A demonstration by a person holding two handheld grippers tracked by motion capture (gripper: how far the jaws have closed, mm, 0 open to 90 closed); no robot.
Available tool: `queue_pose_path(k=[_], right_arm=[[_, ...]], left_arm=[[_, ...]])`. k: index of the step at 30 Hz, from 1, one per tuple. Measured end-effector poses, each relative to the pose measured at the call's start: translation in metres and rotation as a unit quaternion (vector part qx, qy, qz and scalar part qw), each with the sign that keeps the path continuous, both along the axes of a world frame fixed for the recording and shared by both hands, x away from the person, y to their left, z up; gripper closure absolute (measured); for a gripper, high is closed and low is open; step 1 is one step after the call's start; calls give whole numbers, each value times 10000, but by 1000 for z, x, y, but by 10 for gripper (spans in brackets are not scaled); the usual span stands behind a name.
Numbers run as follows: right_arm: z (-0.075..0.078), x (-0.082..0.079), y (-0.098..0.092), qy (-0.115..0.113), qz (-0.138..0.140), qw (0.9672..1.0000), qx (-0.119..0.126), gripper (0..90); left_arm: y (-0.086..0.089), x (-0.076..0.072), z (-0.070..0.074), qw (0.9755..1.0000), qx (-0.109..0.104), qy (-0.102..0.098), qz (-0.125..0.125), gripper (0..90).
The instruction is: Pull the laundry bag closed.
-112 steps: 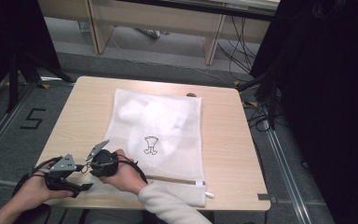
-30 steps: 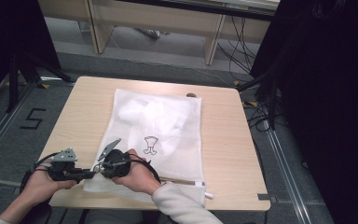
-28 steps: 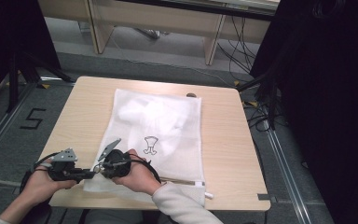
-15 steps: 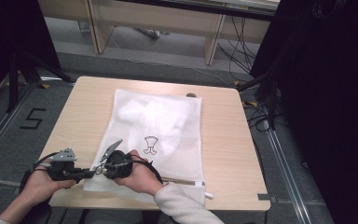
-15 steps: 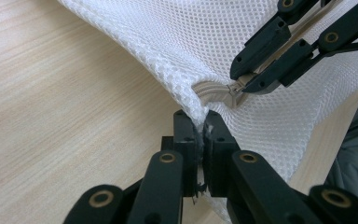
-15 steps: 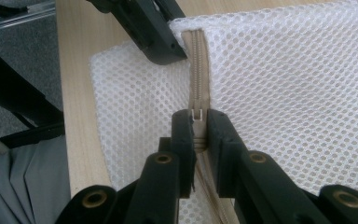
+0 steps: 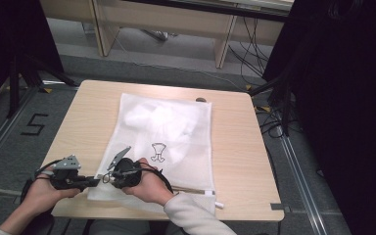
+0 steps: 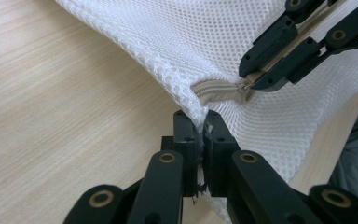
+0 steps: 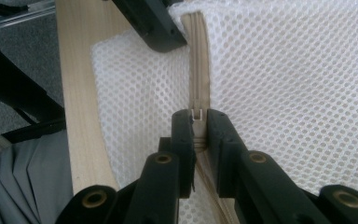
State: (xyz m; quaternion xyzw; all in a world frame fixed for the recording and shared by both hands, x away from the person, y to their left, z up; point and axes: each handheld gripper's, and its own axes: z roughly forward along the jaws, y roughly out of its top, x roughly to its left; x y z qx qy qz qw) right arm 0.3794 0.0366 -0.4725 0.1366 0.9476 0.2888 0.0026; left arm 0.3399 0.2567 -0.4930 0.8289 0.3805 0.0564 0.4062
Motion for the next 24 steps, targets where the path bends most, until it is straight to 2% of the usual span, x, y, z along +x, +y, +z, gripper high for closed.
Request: queue_pose_path(k=[7,9,19,20,22,24], right_arm=[[0,0,-3,43,-12,10000,-28,822],[0,0,-3,22,-19,10000,-54,823],[1,-1,-4,53,-51,10000,-34,822],[1,-2,-5,64,-55,9999,-64,822],[1,-2,-6,55,-76,9999,-77,822],[1,-3,-8,127,-151,9998,-86,822]], left_arm=[[0,0,0,10000,-1,-3,32,849],[0,-1,0,9999,-25,39,115,849],[-1,-1,0,9999,-56,57,112,849],[0,0,0,10000,-2,22,93,849],[0,0,-1,10000,-50,18,82,849],[0,0,-1,10000,-50,18,58,849]])
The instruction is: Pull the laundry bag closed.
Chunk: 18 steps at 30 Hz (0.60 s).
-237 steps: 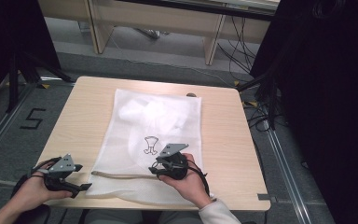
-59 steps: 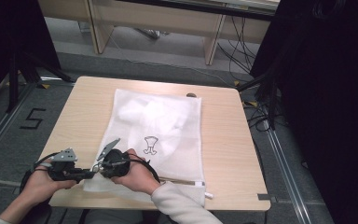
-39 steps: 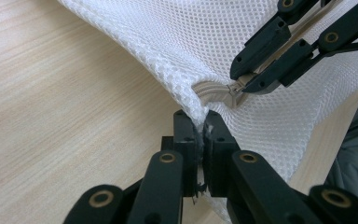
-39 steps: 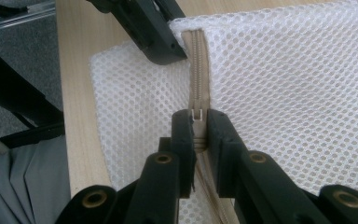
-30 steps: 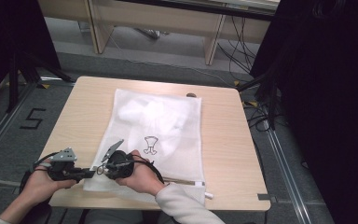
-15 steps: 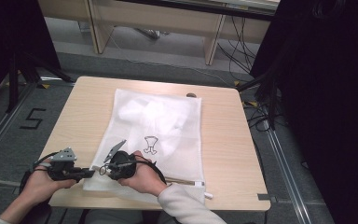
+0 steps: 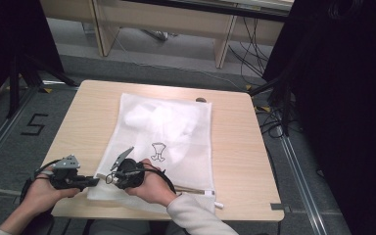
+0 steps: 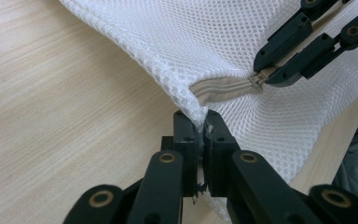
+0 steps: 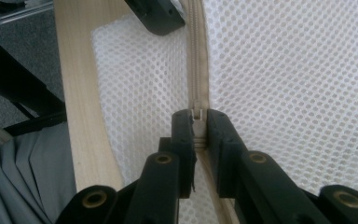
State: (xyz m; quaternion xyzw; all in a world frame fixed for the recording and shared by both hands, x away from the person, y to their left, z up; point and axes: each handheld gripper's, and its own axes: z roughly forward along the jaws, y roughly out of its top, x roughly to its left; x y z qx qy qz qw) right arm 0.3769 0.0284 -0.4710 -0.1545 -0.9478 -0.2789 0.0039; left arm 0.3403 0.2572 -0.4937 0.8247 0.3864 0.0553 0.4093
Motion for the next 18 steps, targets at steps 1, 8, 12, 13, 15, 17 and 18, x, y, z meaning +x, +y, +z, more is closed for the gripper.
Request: queue_pose_path(k=[1,8,12,13,15,17,18], right_arm=[[0,0,0,0,0,10000,0,822],[0,-1,-2,-18,22,10000,-2,822],[1,0,-5,-5,-10,10000,14,822],[1,0,-5,-5,-10,10000,14,822],[1,-1,-4,-1,21,10000,12,822],[1,-1,-4,5,-20,10000,-5,823],[1,-1,-4,-14,-24,10000,0,822]], left_arm=[[0,0,0,10000,11,4,10,849],[1,1,0,10000,87,-13,1,849],[1,0,0,10000,39,-1,15,849],[1,0,0,10000,39,-1,15,849],[0,0,0,10000,20,1,36,849],[1,0,0,10000,26,0,32,849],[1,0,0,10000,25,-5,32,849]])
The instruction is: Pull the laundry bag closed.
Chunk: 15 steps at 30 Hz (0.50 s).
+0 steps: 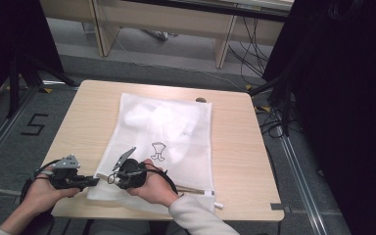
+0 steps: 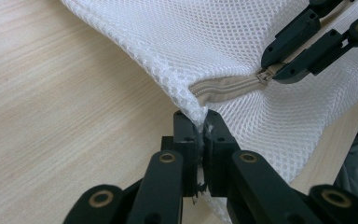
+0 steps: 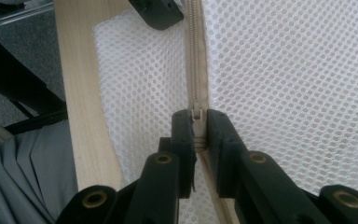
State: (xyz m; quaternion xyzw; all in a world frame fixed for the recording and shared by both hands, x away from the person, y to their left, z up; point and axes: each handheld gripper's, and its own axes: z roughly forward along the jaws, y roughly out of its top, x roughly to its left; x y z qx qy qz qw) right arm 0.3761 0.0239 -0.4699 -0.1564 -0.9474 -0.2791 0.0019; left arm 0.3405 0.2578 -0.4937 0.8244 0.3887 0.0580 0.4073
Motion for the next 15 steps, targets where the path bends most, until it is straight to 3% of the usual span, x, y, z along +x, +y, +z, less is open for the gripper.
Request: queue_pose_path(k=[3,6,15], right_arm=[[-1,0,0,10,21,10000,-8,822],[0,-1,-2,53,-43,10000,-19,822],[0,0,-7,92,-80,9999,25,823]], left_arm=[[0,0,0,10000,55,-20,21,849],[0,0,-1,10000,-34,62,56,849],[0,0,0,10000,19,1,63,849]])
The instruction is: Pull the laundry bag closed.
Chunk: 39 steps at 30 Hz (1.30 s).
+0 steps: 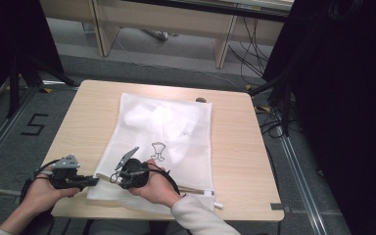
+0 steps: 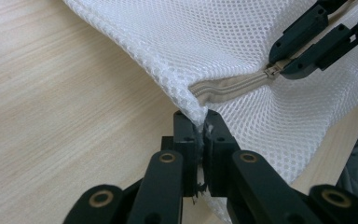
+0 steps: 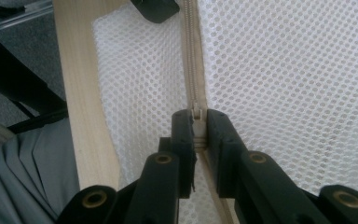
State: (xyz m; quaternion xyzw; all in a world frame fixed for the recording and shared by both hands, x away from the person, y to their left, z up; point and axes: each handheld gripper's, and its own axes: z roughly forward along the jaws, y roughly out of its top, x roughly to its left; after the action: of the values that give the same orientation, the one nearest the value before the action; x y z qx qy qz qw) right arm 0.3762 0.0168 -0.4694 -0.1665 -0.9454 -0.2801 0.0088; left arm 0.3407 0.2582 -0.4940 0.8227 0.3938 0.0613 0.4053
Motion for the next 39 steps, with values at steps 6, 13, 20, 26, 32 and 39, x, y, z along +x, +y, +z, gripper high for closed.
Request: queue_pose_path(k=[6,13,20,26,32,39], right_arm=[[-1,1,-5,-44,32,10000,25,823],[0,-1,-6,-65,21,10000,67,823],[-1,-1,-8,-26,0,10000,45,824],[0,-1,-11,-30,-23,10000,55,823],[0,-1,-13,-17,-33,10000,41,823],[-1,-1,-16,-15,-70,10000,31,823]], left_arm=[[0,0,0,10000,-36,22,-21,849],[0,0,0,10000,-7,-11,5,849],[0,0,0,10000,-18,10,-18,849],[0,0,0,10000,-38,24,-15,849],[0,0,0,10000,-23,12,40,849],[0,0,0,10000,-24,14,36,849]])
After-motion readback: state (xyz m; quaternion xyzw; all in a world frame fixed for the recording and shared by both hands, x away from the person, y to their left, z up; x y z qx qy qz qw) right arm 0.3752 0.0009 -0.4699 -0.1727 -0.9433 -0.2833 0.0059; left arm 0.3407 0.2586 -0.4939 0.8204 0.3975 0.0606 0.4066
